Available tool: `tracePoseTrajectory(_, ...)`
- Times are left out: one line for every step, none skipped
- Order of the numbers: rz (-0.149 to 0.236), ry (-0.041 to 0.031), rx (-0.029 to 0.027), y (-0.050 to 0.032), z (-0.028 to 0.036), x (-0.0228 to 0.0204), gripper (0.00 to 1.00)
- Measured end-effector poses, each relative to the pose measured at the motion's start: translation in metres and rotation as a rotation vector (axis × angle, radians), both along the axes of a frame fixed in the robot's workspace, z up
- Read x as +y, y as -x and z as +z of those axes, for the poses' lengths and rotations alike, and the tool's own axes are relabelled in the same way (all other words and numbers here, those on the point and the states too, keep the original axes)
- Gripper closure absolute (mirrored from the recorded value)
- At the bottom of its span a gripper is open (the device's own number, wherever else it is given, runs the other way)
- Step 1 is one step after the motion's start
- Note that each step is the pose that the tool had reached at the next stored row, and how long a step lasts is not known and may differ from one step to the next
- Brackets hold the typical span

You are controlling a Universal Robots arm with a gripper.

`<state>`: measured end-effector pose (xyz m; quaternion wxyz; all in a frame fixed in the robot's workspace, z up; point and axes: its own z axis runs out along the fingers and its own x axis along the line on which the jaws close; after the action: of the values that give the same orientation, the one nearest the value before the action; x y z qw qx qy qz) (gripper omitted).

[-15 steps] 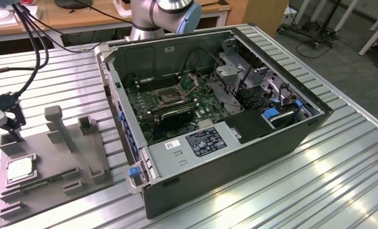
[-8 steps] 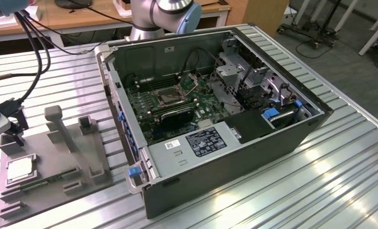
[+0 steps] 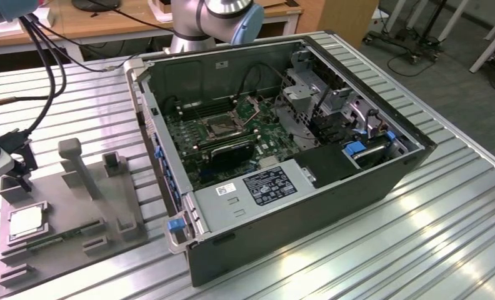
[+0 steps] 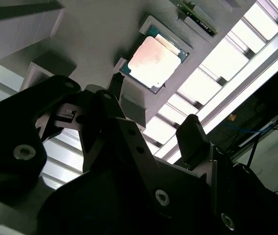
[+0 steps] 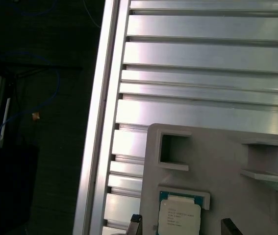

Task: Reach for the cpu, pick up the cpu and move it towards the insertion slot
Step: 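Pick up the cpu and move it towards the insertion slot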

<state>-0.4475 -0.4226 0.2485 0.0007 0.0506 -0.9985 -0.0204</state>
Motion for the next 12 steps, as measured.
tracePoseTrajectory(0.000,-0.0001,0.0000,0.0000,-0.0001,0.0000,0.29)
tracePoseTrajectory(0.000,-0.0001,-0.0001,0.0000,-0.0002,0.0000,0.29)
tracePoseTrajectory(0.000,-0.0001,-0.0002,0.0000,-0.0003,0.0000,0.29)
tracePoseTrajectory(0.000,-0.0002,-0.0002,0.0000,-0.0006,0.0000,0.29)
tracePoseTrajectory(0.000,-0.0002,-0.0002,0.0000,-0.0009,0.0000,0.29)
tracePoseTrajectory(0.000,-0.0001,-0.0001,0.0000,-0.0012,-0.0001,0.29)
tracePoseTrajectory(0.000,-0.0001,-0.0001,0.0000,-0.0016,-0.0001,0.29)
tracePoseTrajectory(0.000,-0.0001,-0.0002,0.0000,-0.0020,-0.0001,0.29)
tracePoseTrajectory(0.000,-0.0001,-0.0001,0.0000,-0.0023,-0.0002,0.29)
tracePoseTrajectory(0.000,0.0000,0.0000,0.0000,-0.0026,-0.0002,0.29)
tracePoseTrajectory(0.000,-0.0001,-0.0002,0.0000,-0.0032,-0.0001,0.29)
tracePoseTrajectory(0.000,-0.0002,-0.0003,-0.0001,-0.0039,-0.0002,0.29)
